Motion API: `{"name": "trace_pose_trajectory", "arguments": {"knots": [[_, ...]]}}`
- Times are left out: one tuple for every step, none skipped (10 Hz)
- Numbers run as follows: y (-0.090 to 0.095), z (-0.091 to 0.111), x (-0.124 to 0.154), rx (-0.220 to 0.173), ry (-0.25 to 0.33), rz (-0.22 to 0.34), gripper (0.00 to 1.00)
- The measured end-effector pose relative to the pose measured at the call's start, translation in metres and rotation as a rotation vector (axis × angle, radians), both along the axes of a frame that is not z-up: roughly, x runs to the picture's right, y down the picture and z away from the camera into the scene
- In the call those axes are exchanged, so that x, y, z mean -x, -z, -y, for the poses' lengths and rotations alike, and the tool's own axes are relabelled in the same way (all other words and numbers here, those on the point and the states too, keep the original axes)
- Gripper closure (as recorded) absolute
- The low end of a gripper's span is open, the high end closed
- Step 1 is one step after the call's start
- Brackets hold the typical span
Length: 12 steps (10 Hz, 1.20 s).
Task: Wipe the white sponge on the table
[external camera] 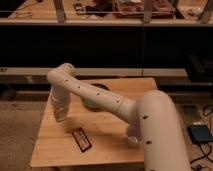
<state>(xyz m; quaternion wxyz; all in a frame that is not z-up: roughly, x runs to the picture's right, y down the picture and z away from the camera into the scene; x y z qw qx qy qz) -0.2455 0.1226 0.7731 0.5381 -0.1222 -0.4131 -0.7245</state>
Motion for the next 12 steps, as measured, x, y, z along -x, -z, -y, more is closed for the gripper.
{"name": "trace_pose_trajectory", "arguments": {"knots": [[-0.007,-0.013,0.011,0.006,0.012,0.015,1.0],[-0.018,-0.039,0.031,0.004,0.032,0.044,1.0],[-0.022,-0.049,0.038,0.003,0.035,0.059,1.0],[-0.031,-0.061,0.046,-0.013,0.037,0.074,1.0],[-0.036,-0.068,0.052,-0.041,0.037,0.091,1.0],[-0.037,-0.07,0.052,-0.056,0.037,0.091,1.0],[-0.035,-0.072,0.048,-0.074,0.043,0.089,1.0],[-0.03,-0.083,0.041,-0.078,0.063,0.088,1.0],[-0.023,-0.096,0.035,-0.071,0.082,0.09,1.0],[-0.017,-0.112,0.028,-0.055,0.1,0.09,1.0],[-0.011,-0.13,0.019,-0.033,0.109,0.082,1.0],[-0.007,-0.141,0.007,-0.014,0.098,0.064,1.0]]}}
